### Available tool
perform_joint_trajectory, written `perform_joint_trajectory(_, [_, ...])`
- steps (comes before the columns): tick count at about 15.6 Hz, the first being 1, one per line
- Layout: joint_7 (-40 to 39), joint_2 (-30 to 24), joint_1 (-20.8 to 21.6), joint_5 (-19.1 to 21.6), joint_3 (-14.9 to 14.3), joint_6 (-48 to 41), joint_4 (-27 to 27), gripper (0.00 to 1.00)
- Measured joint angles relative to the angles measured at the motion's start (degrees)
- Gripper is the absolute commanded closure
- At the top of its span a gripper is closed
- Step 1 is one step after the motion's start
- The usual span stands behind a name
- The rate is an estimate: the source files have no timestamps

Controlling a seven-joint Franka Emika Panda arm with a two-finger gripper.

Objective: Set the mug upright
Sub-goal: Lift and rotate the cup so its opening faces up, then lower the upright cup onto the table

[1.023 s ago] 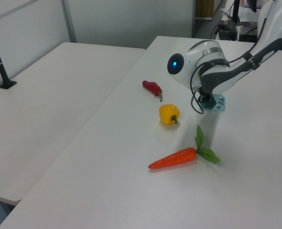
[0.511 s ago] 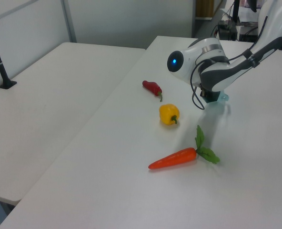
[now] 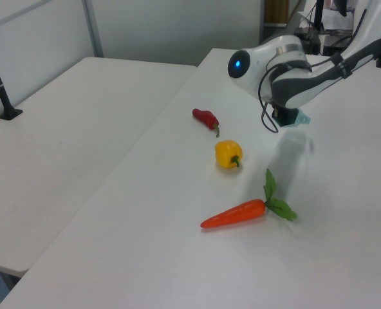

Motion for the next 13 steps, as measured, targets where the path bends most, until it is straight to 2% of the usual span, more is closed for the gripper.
perform_joint_trajectory(3, [-5.32,-3.52,-1.32,6.03,0.00,0.01,0.74,0.97])
perform_joint_trajectory(7, [-15.47,-7.19,-3.91,18.44,0.01,3.87,1.23,0.96])
perform_joint_trajectory(10, [-21.91,-7.01,-5.86,27.36,0.00,10.72,0.56,0.93])
perform_joint_trajectory(13, [-29.35,-5.77,-7.27,32.31,0.00,15.19,-1.31,0.91])
